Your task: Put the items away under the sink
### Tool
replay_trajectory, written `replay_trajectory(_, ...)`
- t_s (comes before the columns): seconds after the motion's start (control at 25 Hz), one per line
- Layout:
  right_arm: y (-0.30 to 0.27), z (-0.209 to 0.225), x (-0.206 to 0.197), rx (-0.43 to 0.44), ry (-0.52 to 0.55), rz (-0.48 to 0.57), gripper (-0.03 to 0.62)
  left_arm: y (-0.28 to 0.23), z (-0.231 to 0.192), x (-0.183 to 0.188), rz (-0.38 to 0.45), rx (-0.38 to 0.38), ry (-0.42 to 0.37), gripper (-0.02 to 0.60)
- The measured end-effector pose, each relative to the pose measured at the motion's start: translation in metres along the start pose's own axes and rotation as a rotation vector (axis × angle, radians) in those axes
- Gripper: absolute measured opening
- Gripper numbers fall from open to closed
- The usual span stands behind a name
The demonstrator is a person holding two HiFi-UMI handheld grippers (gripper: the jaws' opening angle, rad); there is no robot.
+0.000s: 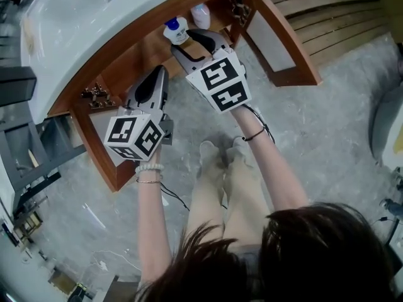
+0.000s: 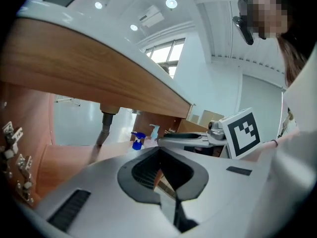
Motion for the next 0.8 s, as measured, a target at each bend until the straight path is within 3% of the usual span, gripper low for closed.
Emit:
replay_trajectory(0.44,0.030,-0.016,0.057,0.002,-0.018,-0.004,0.054,0.014,0.029,0.040,0.005,0.005,0.030,0.003)
replay_trajectory(0.8,0.047,-0.031,0.108,0.043,-0.019,0.019,0.017,0.025,0.051,0.079,0.047,0.021,0.049,0.003)
Point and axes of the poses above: the fingertips, and each gripper's own axes: y backward along the fingers, z to its right, x out of its top, the point moved 2 cm from there along y, backward along the fingers, and after that the axes turned 13 degrees about z, right-handed, at the moved point
